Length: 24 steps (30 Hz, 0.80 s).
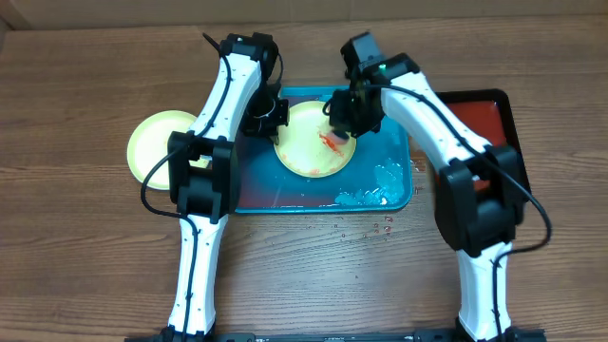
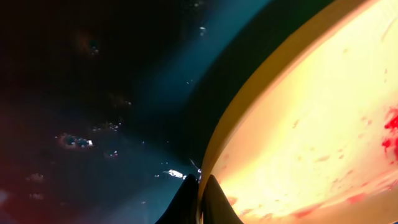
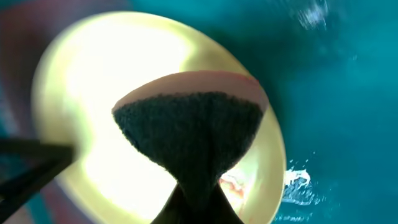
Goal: Clean dirty plates on tray and stack at the side
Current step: 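Scrub the yellow plate again with the sponge while left gripper holds it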
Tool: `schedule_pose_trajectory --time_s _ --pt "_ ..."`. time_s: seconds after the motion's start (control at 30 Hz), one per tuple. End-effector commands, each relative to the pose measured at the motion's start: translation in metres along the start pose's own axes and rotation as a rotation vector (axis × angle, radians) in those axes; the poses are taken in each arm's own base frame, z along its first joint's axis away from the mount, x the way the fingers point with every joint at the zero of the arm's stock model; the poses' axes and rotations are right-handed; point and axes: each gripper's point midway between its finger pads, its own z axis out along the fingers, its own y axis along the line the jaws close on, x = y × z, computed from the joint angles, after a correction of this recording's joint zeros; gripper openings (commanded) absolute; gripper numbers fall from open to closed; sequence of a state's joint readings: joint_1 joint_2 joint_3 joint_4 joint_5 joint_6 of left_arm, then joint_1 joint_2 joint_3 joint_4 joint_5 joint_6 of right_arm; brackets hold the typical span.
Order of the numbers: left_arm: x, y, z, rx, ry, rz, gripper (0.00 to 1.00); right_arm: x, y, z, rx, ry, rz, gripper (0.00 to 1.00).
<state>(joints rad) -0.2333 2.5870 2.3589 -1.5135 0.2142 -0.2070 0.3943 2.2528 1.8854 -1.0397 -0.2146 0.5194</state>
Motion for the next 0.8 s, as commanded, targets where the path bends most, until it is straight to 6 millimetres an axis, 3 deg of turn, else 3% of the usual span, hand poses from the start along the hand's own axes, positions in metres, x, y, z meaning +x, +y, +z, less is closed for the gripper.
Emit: schedule_pose_trajectory --time_s 0.0,0.33,0.43,0.77 --pt "0.001 -0.005 0.004 0.012 0.012 0.051 0.04 0.002 -0.018 0.014 0.075 0.011 0.086 0.04" --pt "-0.001 -0.005 0.003 0.014 0.003 0.052 0.04 0.02 -0.043 0.027 0.178 0.068 0.145 0.04" --pt "0.0 -0.006 0.004 0.013 0.005 0.054 0.04 0.03 -0.049 0.04 0.175 0.094 0.176 0.04" --pt "0.001 -0.01 0.005 0.012 0.006 0.065 0.04 0.036 -0.017 0.066 0.007 0.116 0.191 0.04"
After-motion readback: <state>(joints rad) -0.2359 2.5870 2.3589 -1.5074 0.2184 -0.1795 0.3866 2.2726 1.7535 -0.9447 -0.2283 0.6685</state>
